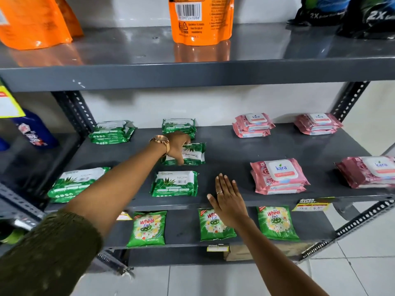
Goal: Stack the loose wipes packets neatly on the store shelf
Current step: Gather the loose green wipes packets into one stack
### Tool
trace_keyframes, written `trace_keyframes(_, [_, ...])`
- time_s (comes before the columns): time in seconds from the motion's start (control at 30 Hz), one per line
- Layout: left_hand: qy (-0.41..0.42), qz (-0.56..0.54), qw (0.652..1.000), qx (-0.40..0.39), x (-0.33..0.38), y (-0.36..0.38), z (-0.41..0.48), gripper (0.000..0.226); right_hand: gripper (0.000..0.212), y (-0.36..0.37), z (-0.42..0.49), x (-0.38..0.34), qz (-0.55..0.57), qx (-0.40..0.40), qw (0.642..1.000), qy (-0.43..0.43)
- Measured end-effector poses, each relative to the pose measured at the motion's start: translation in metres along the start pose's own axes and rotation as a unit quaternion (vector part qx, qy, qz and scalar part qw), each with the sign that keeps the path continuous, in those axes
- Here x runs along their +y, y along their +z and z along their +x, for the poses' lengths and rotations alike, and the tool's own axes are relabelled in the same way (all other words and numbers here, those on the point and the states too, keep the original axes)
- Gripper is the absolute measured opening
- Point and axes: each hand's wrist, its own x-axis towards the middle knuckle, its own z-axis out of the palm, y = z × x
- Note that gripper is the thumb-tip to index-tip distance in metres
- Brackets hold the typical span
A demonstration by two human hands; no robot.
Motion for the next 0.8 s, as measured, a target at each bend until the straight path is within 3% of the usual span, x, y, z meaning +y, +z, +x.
trace_keyframes(0.13, [0.0,0.015,1.0,0.0,-0.002,0.003,-0.044,0.072,0.067,0.002,0.0,0.001,0.002,0.007,1.0,-0.004])
trace_keyframes(0.3, [-0.015,-0.002,1.0,-0.027,-0.007,0.039,-0.067,0.088,0.067,0.003,0.0,0.003,0.002,0.013,1.0,-0.005])
trace_keyframes(0.5, [-0.059,-0.096,0.994,-0.017,-0.011,0.04,-0.079,0.098,0.067,0.004,0.001,0.004,0.005,0.011,1.0,-0.01])
trace_keyframes(0.67, [-0.151,0.011,0.987,0.059,0.004,0.038,-0.081,0.076,0.068,0.005,0.002,0.005,0.007,0.006,1.0,-0.01])
trace_keyframes(0.8, [-0.202,0.126,0.96,0.149,0.02,0.041,-0.083,0.065,0.068,0.006,0.003,0.006,0.007,0.005,1.0,-0.013])
